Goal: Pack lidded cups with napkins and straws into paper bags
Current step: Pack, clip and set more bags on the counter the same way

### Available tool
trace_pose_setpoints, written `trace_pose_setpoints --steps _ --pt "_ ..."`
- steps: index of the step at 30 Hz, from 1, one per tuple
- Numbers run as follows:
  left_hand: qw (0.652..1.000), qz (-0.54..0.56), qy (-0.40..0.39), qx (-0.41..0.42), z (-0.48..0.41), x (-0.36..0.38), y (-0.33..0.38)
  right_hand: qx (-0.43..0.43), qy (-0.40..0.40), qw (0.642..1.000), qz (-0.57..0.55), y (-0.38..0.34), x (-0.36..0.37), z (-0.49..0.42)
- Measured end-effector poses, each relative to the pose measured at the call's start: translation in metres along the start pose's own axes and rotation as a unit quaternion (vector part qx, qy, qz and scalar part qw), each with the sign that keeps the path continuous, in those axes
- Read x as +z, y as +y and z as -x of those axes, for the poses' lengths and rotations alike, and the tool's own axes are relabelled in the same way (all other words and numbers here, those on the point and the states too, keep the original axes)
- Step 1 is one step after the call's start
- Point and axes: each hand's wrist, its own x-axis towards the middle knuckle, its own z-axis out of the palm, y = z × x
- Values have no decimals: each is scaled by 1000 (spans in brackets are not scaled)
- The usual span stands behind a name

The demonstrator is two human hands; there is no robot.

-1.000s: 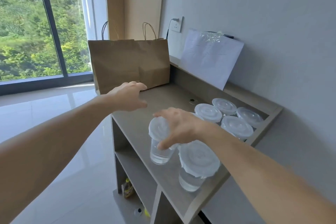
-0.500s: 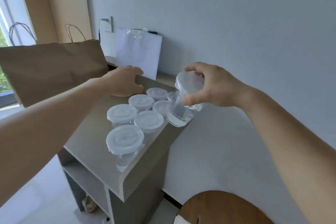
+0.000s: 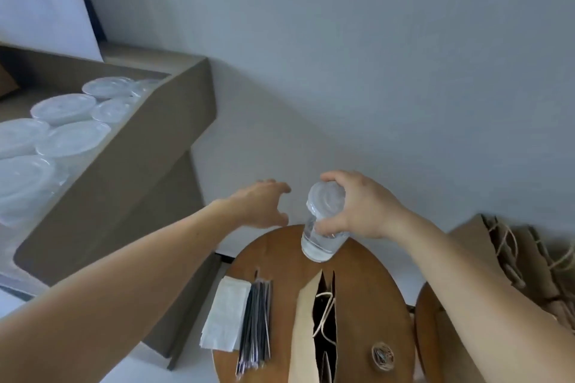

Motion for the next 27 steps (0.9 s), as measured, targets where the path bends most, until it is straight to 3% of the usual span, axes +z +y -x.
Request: trace_pose_setpoints --steps 9,14,18,24,27 --pt "988 36 -148 -8 -7 138 30 77 -14 997 -14 85 62 16" --pt "983 41 -180 4 1 178 28 94 -10 995 -44 100 81 8" --pt "963 70 -259 -1 16 201 29 94 -7 994 -58 100 95 5" --pt "971 77 -203 -98 28 229 45 88 4 994 -63 97 112 17" --pt "957 153 -193 -151 24 231 42 76 11 996 -50 101 114 26"
